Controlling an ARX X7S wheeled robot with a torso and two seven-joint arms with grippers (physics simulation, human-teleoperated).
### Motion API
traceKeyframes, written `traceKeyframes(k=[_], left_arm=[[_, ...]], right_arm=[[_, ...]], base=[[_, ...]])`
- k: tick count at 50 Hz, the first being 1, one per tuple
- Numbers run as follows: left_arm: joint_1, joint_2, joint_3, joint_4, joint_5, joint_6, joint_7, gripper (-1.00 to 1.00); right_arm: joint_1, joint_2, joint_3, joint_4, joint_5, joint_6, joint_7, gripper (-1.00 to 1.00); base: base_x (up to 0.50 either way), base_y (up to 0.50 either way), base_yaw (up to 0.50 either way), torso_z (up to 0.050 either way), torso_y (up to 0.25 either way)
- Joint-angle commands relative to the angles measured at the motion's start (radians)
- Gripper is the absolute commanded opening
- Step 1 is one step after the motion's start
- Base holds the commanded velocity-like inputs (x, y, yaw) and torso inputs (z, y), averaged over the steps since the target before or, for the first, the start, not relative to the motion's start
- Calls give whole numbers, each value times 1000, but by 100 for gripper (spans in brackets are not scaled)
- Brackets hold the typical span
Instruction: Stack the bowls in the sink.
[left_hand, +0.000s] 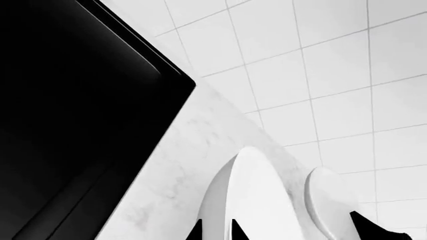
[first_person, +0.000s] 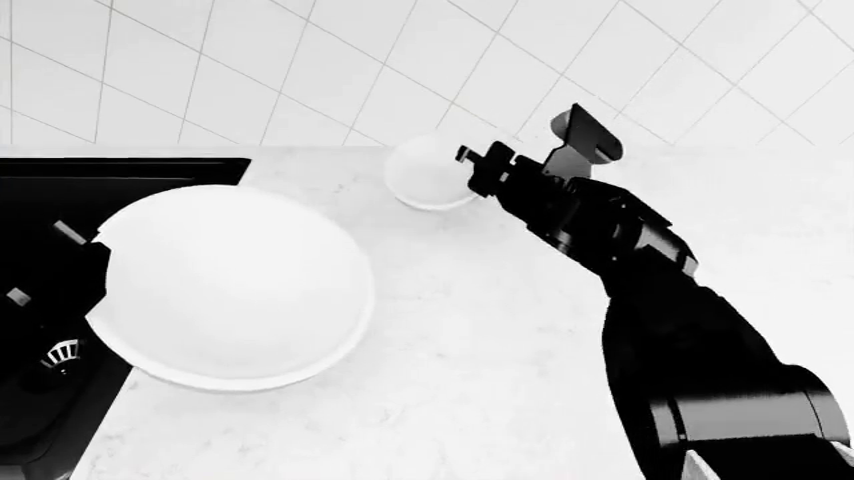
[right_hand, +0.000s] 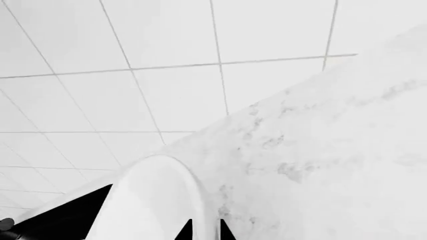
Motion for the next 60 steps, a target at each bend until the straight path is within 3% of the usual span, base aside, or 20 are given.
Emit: traceKeyframes(k=[1,9,21,60], left_arm=[[-9,1,2,5,-6,19,4,-100],[-5,11,3,6,-9,29,9,-100],[-15,26,23,-13,12,28,39,-100],[0,65,41,-51,62,39,103,-100]], right_arm=[[-69,46,157,-264,-31,116,74,-100],[-198,82,211,-626,78,290,228,-100],[-330,113,294,-1001,242,476,446,-100],[-426,166,440,-1357,572,744,823,-100]], base=[[0,0,0,0,0],[0,0,0,0,1],[0,0,0,0,1],[0,0,0,1,1]])
